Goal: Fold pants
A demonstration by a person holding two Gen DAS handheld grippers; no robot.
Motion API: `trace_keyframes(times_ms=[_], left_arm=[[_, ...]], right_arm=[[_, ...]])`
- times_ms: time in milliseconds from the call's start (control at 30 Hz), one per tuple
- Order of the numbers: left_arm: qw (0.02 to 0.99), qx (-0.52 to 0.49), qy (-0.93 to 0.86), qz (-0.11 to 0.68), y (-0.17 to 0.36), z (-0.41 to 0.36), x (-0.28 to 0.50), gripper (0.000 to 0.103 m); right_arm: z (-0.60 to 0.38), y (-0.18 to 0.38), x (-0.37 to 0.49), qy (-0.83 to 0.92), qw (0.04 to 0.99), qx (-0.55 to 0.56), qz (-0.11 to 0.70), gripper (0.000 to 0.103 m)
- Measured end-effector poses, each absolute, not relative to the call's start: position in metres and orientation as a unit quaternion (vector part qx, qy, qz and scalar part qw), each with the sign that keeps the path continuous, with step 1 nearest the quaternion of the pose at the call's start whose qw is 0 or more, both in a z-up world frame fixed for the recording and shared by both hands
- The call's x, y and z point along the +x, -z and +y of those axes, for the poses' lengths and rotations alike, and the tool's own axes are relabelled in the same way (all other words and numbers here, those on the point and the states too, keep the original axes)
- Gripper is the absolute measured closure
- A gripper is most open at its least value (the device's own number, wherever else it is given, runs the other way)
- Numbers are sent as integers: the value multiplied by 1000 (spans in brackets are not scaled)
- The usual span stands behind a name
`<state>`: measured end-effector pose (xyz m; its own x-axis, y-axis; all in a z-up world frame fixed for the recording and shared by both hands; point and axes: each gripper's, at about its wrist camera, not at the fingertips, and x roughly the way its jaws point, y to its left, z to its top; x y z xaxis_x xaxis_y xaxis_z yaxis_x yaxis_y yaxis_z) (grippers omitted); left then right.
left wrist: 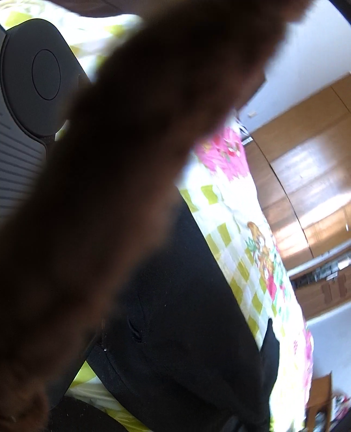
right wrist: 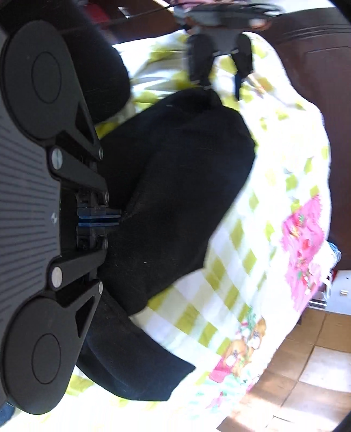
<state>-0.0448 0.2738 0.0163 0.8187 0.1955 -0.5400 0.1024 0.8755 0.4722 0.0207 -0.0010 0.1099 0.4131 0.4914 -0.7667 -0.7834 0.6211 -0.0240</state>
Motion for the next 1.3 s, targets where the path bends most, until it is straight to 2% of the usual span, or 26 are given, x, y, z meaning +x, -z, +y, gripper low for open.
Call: trace_keyframes(times_ms=[300,367,400,467,567,667,767,867,1100,1233,1300], left_arm=[[866,398,-1,304,24,259,-31,45],[859,408,-12,308,26,259,-22,59],[860,406,-20,310,24,260,-17,73],[868,388,-23,310,14,263,-15,82],[875,385,-41,292,-3,264,-33,87],[880,368,-50,298,-3,268,-53,87],[867,372,-46,327,19,265,-61,87],[855,394,-49,332,38,260,-60,87],[861,375,-41,341,18,261,-66,77],[873,340,-26,350,4,257,-75,76],[884,322,-18,340,-9,247,-75,76]], right_arm=[[4,-134,29,-390,826,-201,354,82],[3,-137,26,-392,824,-204,355,82],[1,-139,22,-394,822,-207,355,82],[-6,-144,7,-400,818,-210,356,82],[-12,-134,-11,-408,812,-197,369,82],[-10,-96,-22,-410,795,-176,410,82],[0,-53,-26,-394,785,-190,439,82],[-2,-35,-18,-377,786,-172,458,81],[-28,-71,-18,-372,799,-160,444,74],[-49,-98,3,-337,830,-116,428,73],[-48,-106,26,-302,850,-123,414,69]])
